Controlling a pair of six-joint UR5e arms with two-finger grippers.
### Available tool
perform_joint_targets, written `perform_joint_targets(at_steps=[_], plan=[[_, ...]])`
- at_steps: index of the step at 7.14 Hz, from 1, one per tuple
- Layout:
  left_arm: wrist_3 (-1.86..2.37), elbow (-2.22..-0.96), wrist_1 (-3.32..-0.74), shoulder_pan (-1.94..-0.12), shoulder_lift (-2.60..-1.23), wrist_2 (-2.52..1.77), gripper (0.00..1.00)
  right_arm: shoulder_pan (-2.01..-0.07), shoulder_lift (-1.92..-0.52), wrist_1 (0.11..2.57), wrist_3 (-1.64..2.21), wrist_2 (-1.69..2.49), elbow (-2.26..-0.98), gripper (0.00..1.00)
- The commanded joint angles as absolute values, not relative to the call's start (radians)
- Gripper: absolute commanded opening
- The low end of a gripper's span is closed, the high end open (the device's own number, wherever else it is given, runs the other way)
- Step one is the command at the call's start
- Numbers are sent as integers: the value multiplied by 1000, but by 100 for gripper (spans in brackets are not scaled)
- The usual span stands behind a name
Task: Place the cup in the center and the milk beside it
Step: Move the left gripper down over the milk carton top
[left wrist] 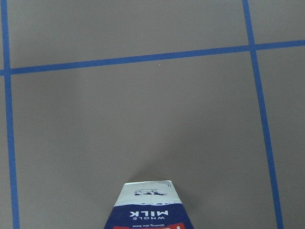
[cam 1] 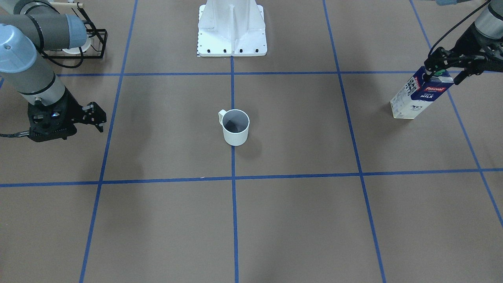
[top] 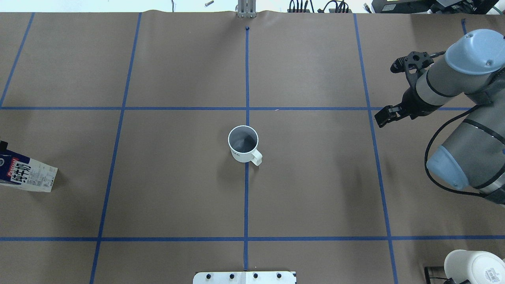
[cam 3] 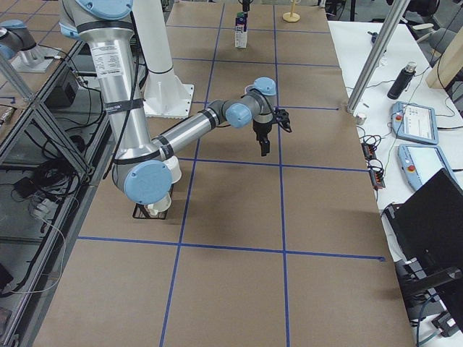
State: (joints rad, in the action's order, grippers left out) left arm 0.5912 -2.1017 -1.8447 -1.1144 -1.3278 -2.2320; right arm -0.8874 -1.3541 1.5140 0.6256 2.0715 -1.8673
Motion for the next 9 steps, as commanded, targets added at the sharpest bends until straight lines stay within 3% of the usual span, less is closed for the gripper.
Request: perform_joint_targets(at_steps=[1,9], plan=[[588,-2114,-1844,-1124,-1316,-2233,98,-887,-1355,1514,627,2071,-1867,100],[600,-2080,-1842,-1109,-1319,-2218,98,-885,-1355,1514,627,2072,-1861,100]])
